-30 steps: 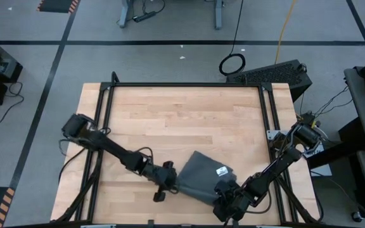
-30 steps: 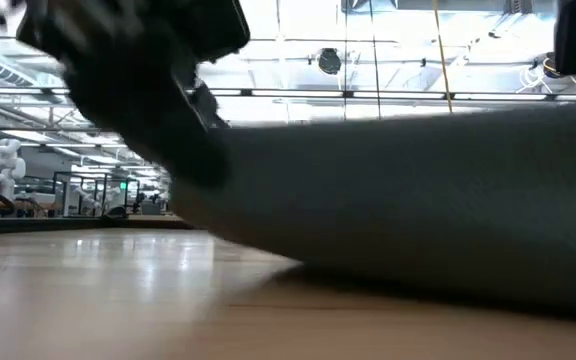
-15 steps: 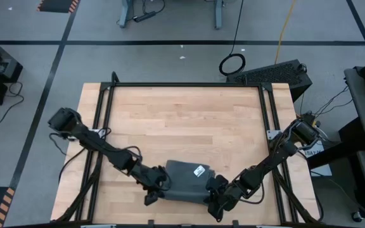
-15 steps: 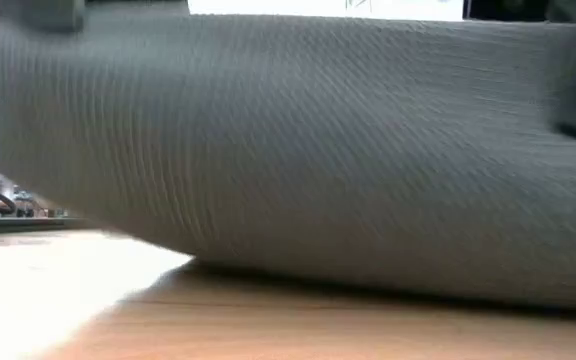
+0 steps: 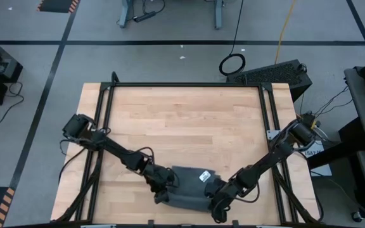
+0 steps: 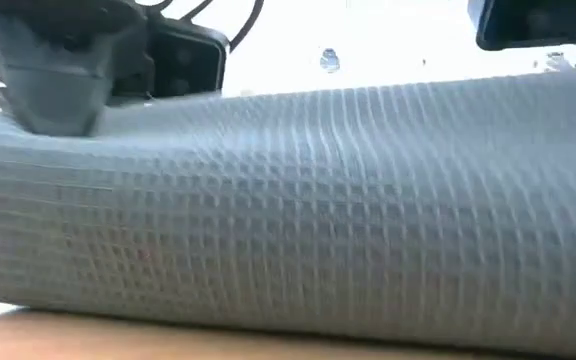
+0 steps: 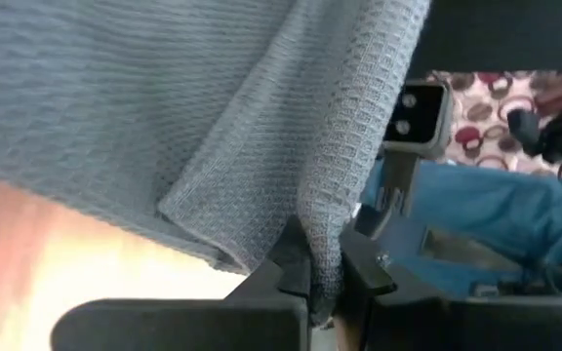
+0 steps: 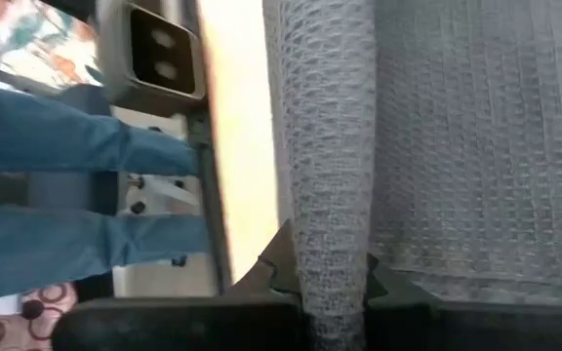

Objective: Roll towel
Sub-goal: Roll the gray towel on the center of table

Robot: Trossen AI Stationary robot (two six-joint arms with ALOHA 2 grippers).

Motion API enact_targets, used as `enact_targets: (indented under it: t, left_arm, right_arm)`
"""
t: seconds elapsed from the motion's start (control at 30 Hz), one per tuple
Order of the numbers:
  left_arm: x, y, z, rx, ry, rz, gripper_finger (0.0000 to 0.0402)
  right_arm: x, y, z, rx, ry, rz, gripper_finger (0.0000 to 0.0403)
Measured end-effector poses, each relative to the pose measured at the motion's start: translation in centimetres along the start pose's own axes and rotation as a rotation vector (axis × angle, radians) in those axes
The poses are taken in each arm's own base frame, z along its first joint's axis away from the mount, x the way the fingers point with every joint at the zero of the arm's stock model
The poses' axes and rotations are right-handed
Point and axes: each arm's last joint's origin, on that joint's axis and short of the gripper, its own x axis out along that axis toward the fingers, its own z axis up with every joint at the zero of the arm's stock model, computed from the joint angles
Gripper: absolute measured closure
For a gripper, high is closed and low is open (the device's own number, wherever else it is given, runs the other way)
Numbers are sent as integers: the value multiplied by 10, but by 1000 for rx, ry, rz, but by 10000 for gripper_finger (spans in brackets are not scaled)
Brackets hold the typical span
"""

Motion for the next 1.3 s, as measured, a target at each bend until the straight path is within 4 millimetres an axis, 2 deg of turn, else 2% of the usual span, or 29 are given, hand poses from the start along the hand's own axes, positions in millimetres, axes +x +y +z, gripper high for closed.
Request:
enact_targets:
  t: [0.23,0.53,0.63,0.73,0.83,0.93,1.03,1.17,1.3]
  left_arm:
    - [-5,9,12,-91,-28,10,385]
    - [7,35,23,-151,-4,28,384]
    - [6,36,25,-166,-10,28,384]
    - [6,37,26,-172,-14,28,384]
    - [5,37,27,-172,-15,27,384]
    - [5,37,27,-171,-15,26,384]
    - [5,37,27,-169,-14,23,384]
    - [5,37,27,-166,-13,22,384]
    - [5,37,28,-165,-13,21,384]
  right_arm:
    - [2,-1,-3,-47,21,-3,377]
    - [-1,-3,-5,-63,60,-20,276]
    - [-12,-2,-6,-34,100,-35,240]
    - [-32,4,-8,-5,117,-47,215]
    - [-56,14,-11,27,59,-53,204]
    - [-73,24,-13,82,-109,-62,208]
    - [-78,28,-11,180,-276,-80,227]
    - [-67,25,-3,272,-326,-70,267]
    - [-46,22,0,290,-297,-34,330]
